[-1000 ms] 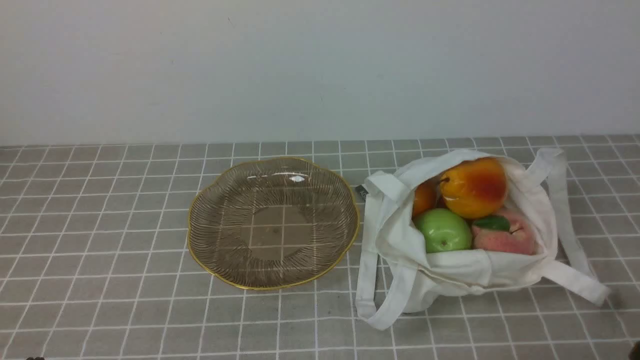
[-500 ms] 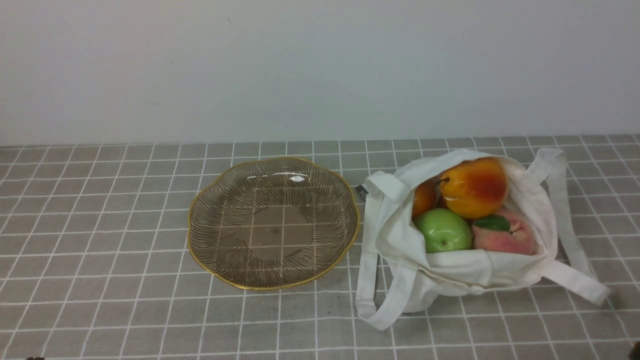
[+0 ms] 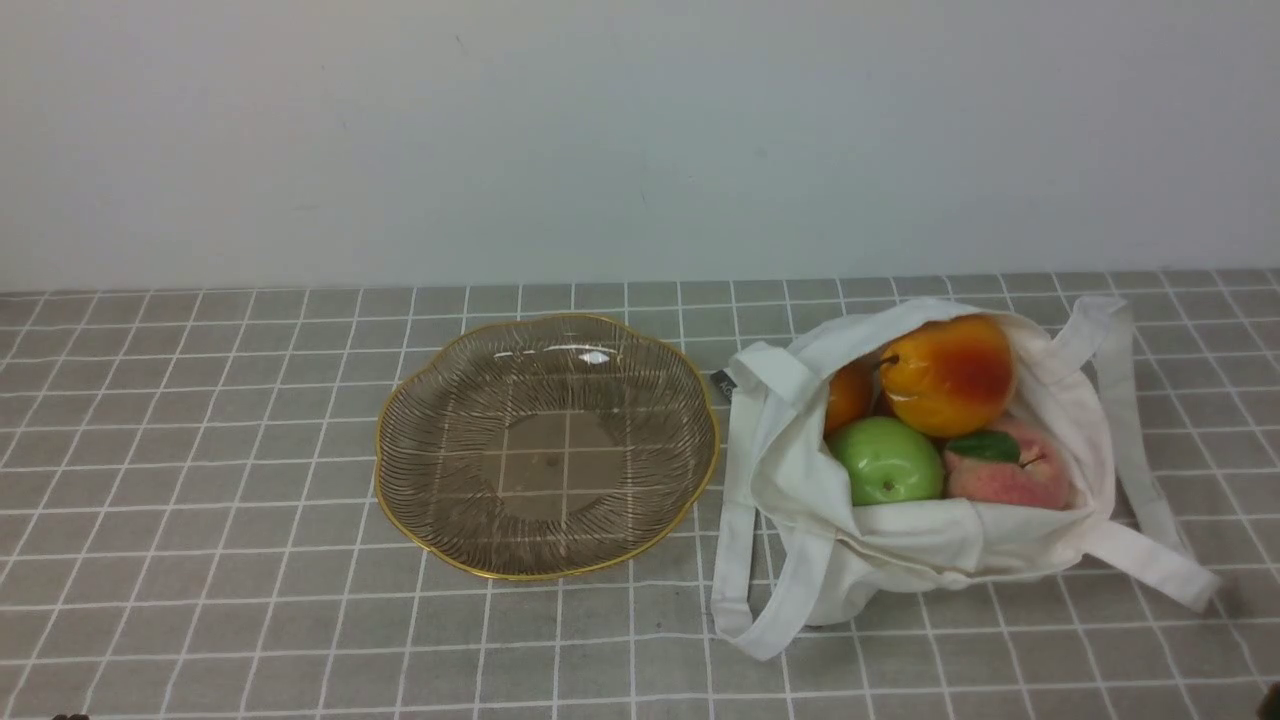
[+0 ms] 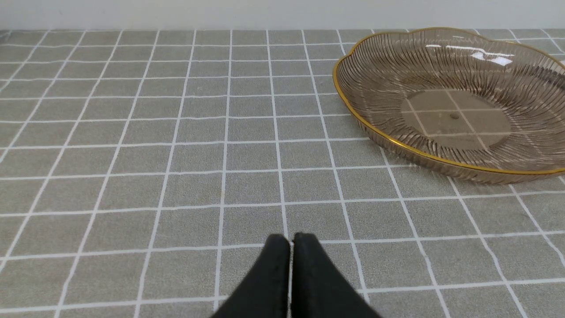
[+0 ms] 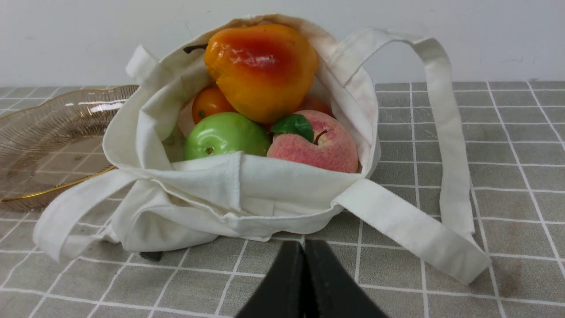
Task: Take the fruit out of the bag on the grey coffee tablecloth and place them on the plate.
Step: 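Reach into the cloth bag and grasp a fruit inside it with the right gripper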
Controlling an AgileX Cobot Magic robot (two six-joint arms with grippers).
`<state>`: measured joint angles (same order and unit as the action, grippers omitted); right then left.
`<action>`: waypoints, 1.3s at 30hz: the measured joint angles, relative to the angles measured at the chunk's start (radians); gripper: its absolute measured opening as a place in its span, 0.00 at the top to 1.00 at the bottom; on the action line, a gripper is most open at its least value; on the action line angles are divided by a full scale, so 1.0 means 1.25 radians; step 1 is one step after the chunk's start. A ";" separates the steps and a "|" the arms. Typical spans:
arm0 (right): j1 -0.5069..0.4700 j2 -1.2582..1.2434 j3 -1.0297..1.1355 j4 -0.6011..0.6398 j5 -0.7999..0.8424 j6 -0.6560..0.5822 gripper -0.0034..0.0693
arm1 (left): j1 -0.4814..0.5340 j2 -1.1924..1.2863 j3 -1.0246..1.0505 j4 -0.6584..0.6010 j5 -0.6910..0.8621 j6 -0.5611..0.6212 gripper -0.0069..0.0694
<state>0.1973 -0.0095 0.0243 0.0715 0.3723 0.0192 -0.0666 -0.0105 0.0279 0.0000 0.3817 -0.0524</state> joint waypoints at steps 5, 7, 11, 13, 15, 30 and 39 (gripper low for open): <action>0.000 0.000 0.000 0.000 0.000 0.000 0.97 | 0.000 0.000 0.000 0.000 0.000 0.000 0.92; 0.000 0.000 0.000 0.000 0.000 0.000 0.97 | 0.000 0.000 0.000 0.000 0.000 0.000 0.92; 0.000 0.000 0.000 0.000 0.000 0.000 0.97 | 0.000 0.000 0.000 0.000 0.000 0.000 0.92; 0.000 0.000 0.000 0.000 0.000 0.000 0.97 | 0.000 0.000 0.000 0.000 0.000 0.000 0.92; 0.000 0.000 0.000 0.000 0.000 0.000 0.97 | 0.000 0.000 0.000 0.000 0.000 0.000 0.92; 0.000 0.000 0.004 0.390 -0.126 0.186 0.97 | 0.000 0.000 0.000 0.000 0.000 0.000 0.92; 0.000 0.000 -0.004 0.446 -0.145 0.179 0.97 | 0.000 0.000 0.000 0.000 0.000 0.000 0.92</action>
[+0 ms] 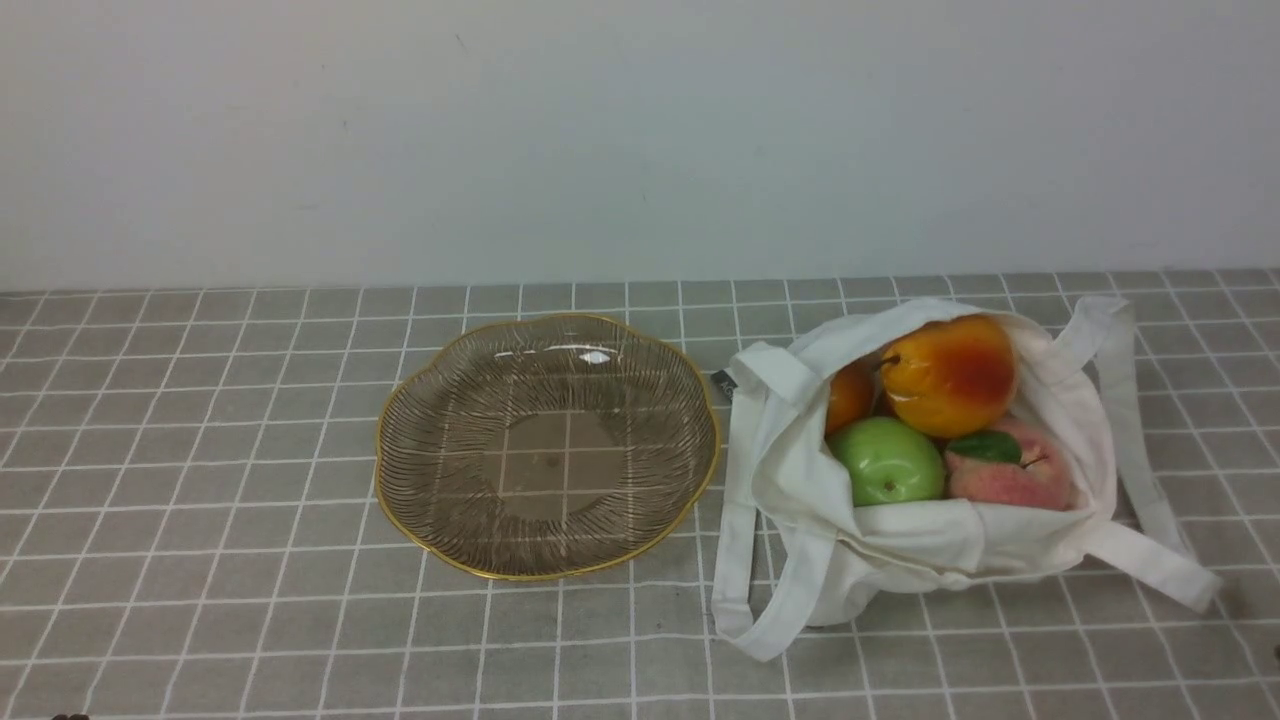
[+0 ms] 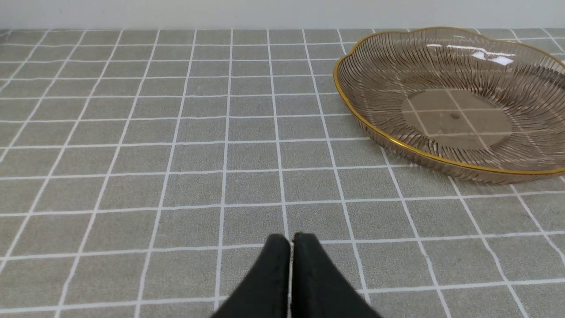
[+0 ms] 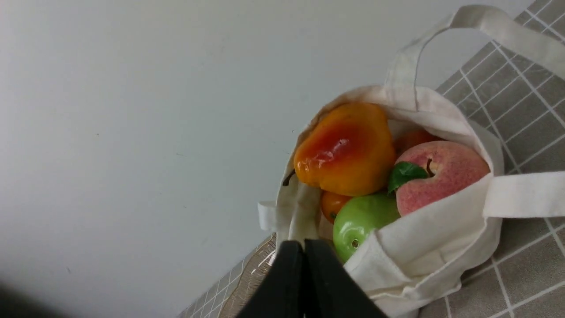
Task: Take the fruit out of the bag on the grey coffee tablecloth and place them on the plate.
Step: 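Reach into the cloth bag and grasp a fruit inside it with the right gripper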
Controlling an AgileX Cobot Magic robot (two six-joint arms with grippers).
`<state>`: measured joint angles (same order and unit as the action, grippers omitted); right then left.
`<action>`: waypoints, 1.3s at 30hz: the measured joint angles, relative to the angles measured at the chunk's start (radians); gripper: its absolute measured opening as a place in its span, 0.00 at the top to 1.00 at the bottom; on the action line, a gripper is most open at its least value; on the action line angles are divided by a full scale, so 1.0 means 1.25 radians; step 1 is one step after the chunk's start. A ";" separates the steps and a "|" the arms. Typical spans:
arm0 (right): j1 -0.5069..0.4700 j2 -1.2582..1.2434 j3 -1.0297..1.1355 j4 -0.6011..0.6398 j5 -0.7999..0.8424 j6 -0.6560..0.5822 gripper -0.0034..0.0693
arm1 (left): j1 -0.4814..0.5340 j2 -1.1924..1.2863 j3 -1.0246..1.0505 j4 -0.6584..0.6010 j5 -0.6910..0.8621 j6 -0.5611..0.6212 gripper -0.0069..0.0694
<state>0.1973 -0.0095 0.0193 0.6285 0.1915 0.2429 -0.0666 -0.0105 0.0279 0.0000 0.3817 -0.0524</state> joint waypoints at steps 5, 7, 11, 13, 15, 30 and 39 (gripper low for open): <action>0.000 0.027 -0.114 -0.093 0.040 -0.062 0.97 | 0.000 0.000 0.000 0.000 0.000 0.000 0.92; 0.000 0.086 -0.178 -0.156 0.086 -0.076 0.97 | 0.000 0.000 0.000 0.000 0.000 0.000 0.92; 0.000 0.265 -0.313 -0.318 0.269 -0.077 0.97 | 0.000 0.000 0.000 0.000 0.000 0.000 0.92; 0.000 0.387 -0.376 -0.403 0.379 -0.068 0.97 | 0.000 0.000 0.000 0.000 0.000 0.000 0.92; 0.000 0.486 -0.415 -0.449 0.432 -0.047 0.97 | 0.000 0.000 0.000 0.000 0.000 0.000 0.92; 0.036 1.029 -0.698 -0.271 0.414 -0.260 0.63 | 0.000 0.000 0.000 0.000 0.000 0.000 0.92; 0.036 1.201 -0.834 -0.283 0.346 -0.275 0.03 | 0.000 0.000 0.000 0.000 0.000 0.000 0.92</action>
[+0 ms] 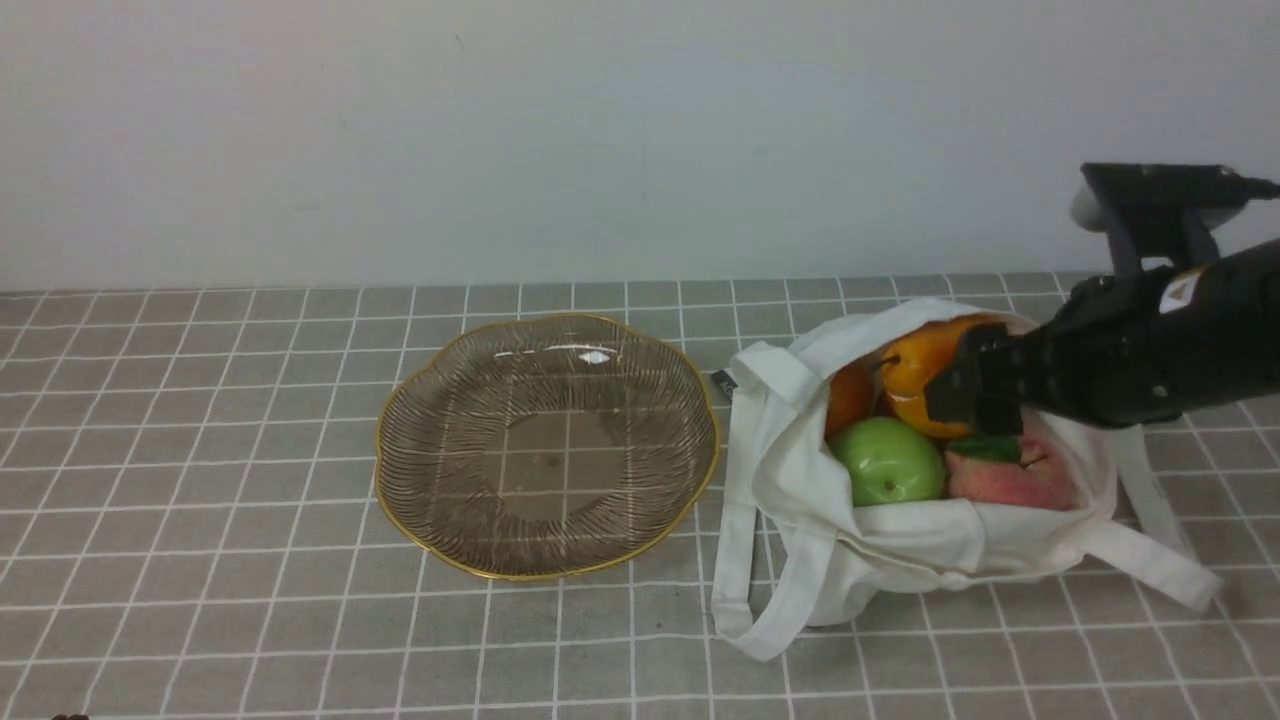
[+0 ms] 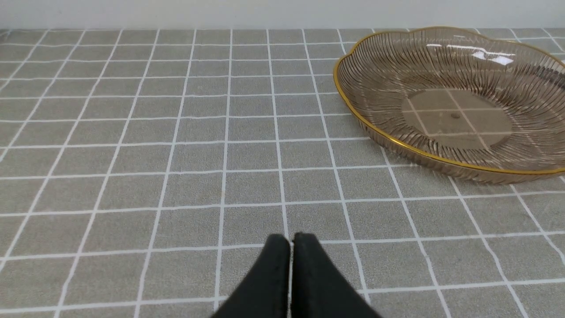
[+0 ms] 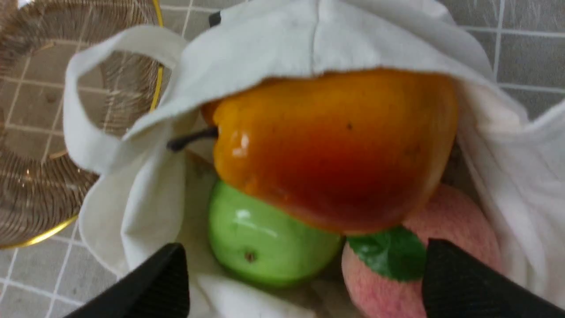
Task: Take the fruit out of the bag on the grey coffee tablecloth and place them on the plate.
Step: 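Reach into the cloth bag and grasp a fruit inside it with the right gripper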
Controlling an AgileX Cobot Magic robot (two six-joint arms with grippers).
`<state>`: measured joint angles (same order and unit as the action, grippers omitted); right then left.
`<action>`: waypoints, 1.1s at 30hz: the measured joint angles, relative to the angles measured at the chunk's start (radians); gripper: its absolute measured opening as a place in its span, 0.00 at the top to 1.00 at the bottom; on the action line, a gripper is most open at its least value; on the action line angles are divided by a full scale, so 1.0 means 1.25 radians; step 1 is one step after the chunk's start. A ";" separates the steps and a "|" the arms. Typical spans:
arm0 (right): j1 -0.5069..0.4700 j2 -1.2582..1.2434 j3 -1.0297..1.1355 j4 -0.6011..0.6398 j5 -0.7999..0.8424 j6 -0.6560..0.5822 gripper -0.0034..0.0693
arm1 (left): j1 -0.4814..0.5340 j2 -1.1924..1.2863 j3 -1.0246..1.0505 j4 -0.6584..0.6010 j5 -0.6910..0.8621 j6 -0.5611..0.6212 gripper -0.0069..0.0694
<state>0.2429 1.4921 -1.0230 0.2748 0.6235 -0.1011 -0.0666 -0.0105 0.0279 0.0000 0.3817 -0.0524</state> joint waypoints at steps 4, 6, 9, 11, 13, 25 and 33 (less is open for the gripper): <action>0.000 0.056 -0.026 0.014 -0.025 -0.001 0.00 | 0.000 0.000 0.000 0.000 0.000 0.000 0.92; 0.000 0.075 -0.032 0.015 -0.039 -0.001 0.00 | 0.000 0.000 0.000 0.000 0.000 0.000 0.92; 0.000 0.101 -0.036 0.015 -0.067 -0.001 0.00 | 0.000 0.000 0.000 0.000 0.000 0.000 0.92; 0.000 0.106 -0.036 0.016 -0.080 -0.002 0.00 | 0.000 0.000 0.000 0.000 0.000 0.000 0.92; 0.000 0.107 -0.039 0.016 -0.087 -0.004 0.00 | 0.000 0.000 0.000 0.000 0.000 0.000 0.92; 0.025 0.109 -0.181 0.005 0.134 -0.245 0.00 | 0.000 0.000 0.000 0.000 0.000 0.000 0.92; 0.066 0.120 -0.182 -0.003 0.095 -0.509 0.04 | 0.000 0.000 0.000 0.000 0.000 0.000 0.92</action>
<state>0.3249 1.6418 -1.2501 0.2710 0.7419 -0.7371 -0.0666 -0.0105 0.0279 0.0000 0.3817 -0.0524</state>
